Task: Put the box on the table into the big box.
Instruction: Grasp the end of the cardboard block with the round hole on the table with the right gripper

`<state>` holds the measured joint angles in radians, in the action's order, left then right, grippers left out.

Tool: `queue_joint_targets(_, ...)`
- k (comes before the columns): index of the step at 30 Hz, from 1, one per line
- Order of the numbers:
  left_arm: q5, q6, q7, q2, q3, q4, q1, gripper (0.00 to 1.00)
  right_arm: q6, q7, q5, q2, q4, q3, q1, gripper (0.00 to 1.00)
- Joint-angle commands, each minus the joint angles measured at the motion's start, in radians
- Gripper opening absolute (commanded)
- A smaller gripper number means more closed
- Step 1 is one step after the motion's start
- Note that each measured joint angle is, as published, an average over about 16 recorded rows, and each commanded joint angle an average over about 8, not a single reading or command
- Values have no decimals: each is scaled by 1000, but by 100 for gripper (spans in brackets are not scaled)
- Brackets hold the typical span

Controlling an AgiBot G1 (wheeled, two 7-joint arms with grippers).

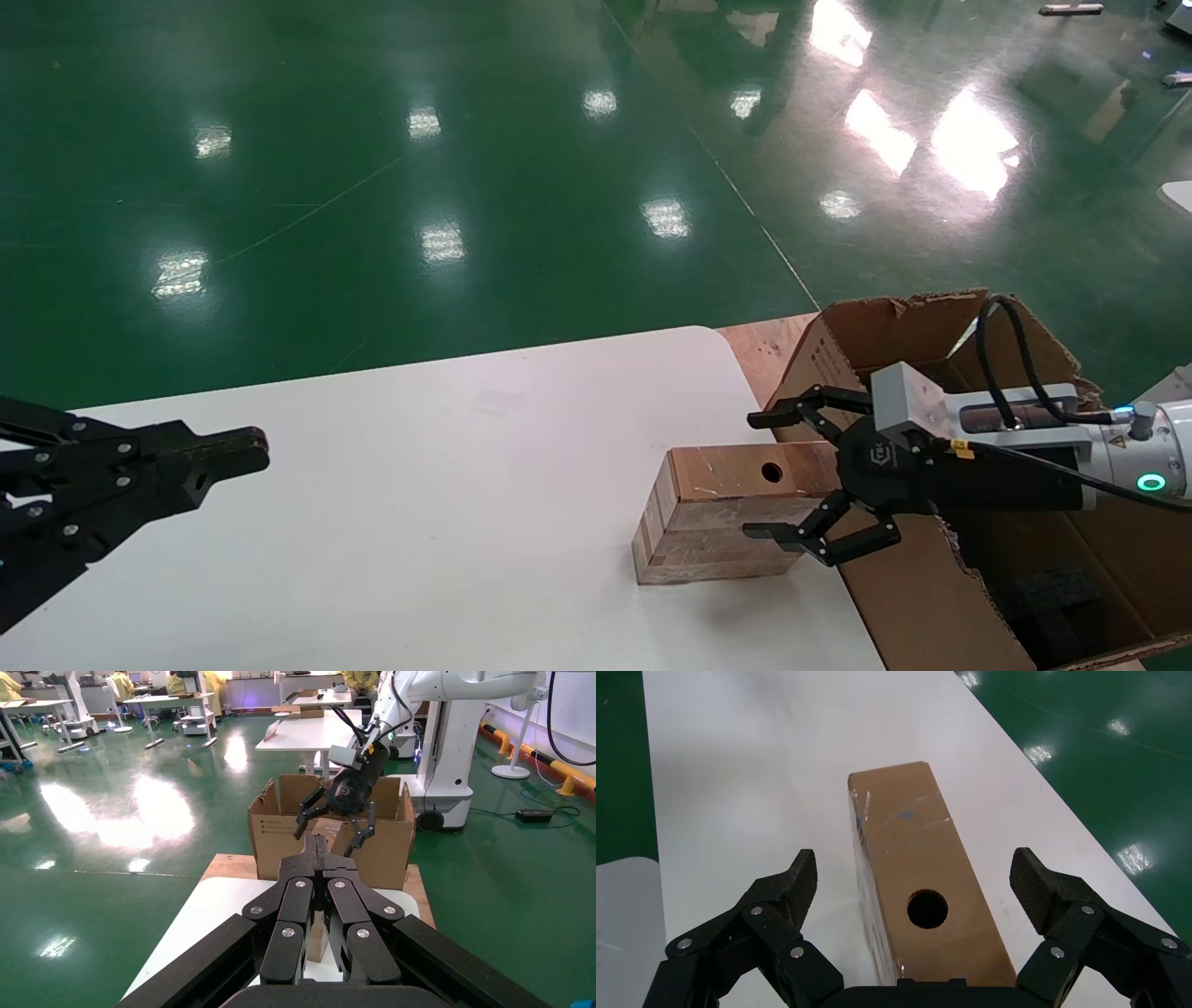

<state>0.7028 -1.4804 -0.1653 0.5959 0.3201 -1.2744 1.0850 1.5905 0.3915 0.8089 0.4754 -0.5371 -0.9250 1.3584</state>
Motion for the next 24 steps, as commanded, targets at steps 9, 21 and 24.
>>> queue_joint_targets(9, 0, 0, 0, 0, 0, 0, 0, 0, 0, 21, -25, 15, 23, -62, 26, 100)
queue_joint_targets(21, 0, 0, 0, 0, 1, 0, 0, 0, 1, 41, -69, 4, 33, -131, 32, 100)
queue_joint_targets(24, -1, 0, 0, 0, 1, 0, 0, 0, 0, 45, -80, 0, 35, -147, 34, 100)
